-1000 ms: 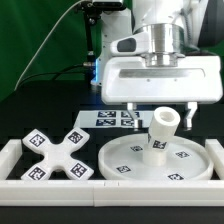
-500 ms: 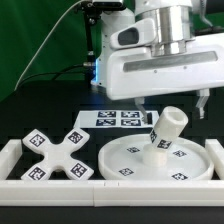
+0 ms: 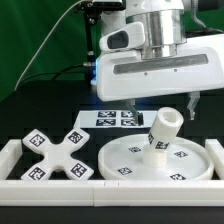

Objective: Assemble round table

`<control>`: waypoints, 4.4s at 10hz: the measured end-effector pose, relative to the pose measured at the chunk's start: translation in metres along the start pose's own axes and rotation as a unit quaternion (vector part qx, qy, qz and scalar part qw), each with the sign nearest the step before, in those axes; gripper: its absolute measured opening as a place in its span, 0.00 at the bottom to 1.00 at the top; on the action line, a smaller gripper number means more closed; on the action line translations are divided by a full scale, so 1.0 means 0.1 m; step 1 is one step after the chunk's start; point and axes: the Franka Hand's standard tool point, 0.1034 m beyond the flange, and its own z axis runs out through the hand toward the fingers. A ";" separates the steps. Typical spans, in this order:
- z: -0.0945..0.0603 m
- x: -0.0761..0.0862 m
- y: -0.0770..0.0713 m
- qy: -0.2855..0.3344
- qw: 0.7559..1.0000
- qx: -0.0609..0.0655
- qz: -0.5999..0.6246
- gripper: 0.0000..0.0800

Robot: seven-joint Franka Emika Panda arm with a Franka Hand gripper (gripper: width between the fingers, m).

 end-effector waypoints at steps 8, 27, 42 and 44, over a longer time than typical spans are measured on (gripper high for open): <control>-0.01 0.18 -0.04 -0.039 0.998 -0.010 0.041 0.81; 0.14 0.05 0.12 -0.010 0.994 -0.028 0.103 0.52; 0.29 -0.23 0.02 0.187 0.959 -0.046 0.210 0.46; 0.29 -0.24 0.02 0.186 0.959 -0.047 0.210 0.59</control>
Offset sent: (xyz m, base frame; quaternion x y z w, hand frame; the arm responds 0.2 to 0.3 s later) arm 0.0166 -0.0226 0.0010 -0.0457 -0.0744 -0.0097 0.9961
